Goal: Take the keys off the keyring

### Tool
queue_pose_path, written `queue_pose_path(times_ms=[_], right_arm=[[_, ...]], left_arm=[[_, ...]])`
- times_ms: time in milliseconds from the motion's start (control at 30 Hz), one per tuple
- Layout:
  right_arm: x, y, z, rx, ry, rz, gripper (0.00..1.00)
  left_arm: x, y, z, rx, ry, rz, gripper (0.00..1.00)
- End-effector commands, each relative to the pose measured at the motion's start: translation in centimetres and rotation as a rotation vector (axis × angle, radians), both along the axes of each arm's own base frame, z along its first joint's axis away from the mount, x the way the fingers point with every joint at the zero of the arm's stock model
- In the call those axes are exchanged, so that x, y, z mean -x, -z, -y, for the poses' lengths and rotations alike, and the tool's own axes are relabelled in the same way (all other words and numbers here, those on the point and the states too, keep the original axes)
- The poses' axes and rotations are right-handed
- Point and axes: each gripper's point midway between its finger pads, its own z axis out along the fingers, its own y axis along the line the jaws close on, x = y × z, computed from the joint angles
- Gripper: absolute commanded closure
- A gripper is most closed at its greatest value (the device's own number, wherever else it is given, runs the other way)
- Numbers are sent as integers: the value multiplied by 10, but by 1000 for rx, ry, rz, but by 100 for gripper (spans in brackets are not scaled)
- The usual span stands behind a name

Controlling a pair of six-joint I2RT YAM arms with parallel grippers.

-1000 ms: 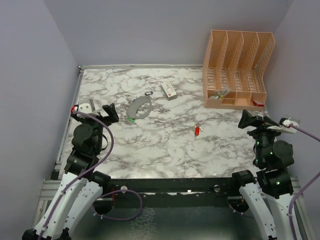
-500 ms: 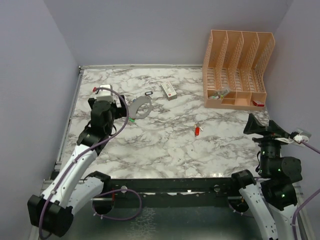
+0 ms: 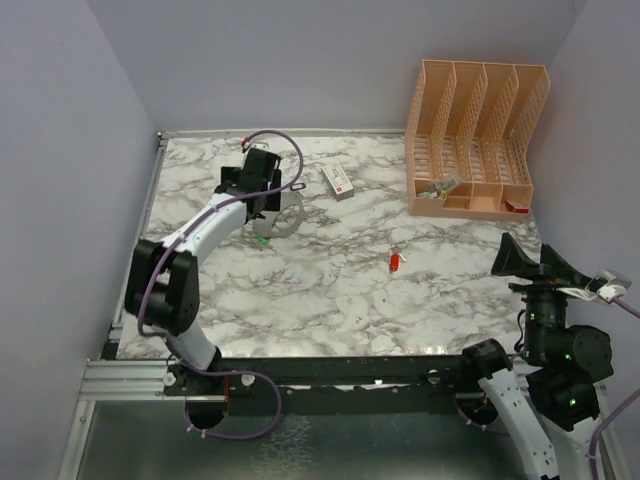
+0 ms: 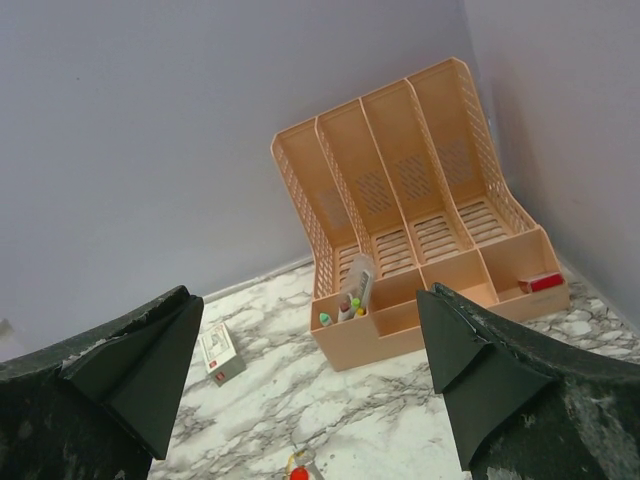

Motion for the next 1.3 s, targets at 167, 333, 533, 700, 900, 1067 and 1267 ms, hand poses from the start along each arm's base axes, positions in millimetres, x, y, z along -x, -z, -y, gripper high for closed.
queue_pose_path(times_ms=[167,333,533,700,900,1067,1267], right_arm=[[12,0,8,-13,20,37,0],[11,0,8,-12,19,37,0],[10,1,7,-8,19,30,0],[9,1,7,-5,19,27,0],[7,2,6,0,18,22,0],[5,3,5,6,18,16,0],[5,3,5,7,17,17,0]], left_arm=[[-20,66,8,-166,28,-260,2],[-25,84,12,-185,47,-296,6],[-28,102,21,-168,78,-328,10],[-27,111,31,-122,109,-339,11],[-26,120,42,-61,143,-346,11],[-24,126,44,-44,149,-362,12],[-24,130,36,-33,139,-376,19]])
